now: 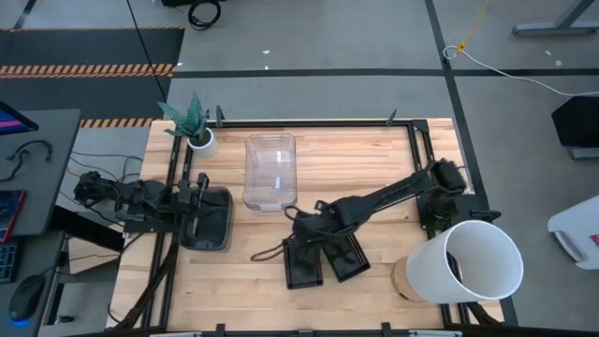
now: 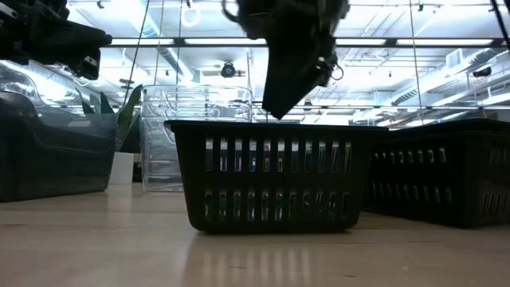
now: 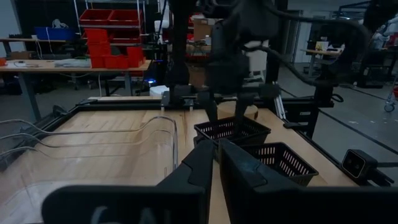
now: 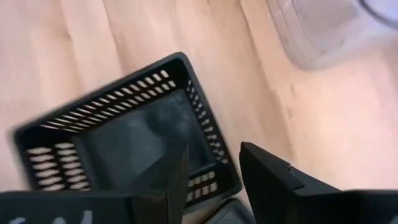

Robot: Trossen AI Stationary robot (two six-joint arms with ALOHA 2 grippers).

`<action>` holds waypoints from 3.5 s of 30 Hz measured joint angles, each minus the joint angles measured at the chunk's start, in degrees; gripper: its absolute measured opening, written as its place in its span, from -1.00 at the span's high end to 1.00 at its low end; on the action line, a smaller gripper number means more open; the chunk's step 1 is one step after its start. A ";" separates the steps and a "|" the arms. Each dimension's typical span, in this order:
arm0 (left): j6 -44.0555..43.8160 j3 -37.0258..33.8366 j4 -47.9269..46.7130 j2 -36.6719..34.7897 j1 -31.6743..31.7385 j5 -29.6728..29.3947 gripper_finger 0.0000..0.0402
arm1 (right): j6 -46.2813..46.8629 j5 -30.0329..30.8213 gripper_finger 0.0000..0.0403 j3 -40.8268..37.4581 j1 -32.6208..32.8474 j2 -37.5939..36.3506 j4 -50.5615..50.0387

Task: Stack baskets by color
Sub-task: Stack the left black basket on the right stacked black baskets, then return to Home Position

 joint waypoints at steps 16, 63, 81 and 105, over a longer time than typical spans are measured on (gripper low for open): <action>0.00 0.00 -0.02 0.00 0.00 0.00 0.82 | -14.98 2.07 0.26 14.37 -0.39 15.23 -10.44; 0.00 0.00 -0.02 0.02 0.01 0.00 0.87 | -39.24 -0.86 0.96 8.35 2.16 -6.61 -33.40; 0.01 0.00 0.00 0.02 0.01 0.00 0.86 | -31.44 -3.76 0.67 -8.30 1.33 -7.05 -16.80; 0.00 0.00 -0.02 0.02 -0.01 -0.02 0.87 | -29.20 11.88 0.35 -28.92 1.74 -34.53 10.13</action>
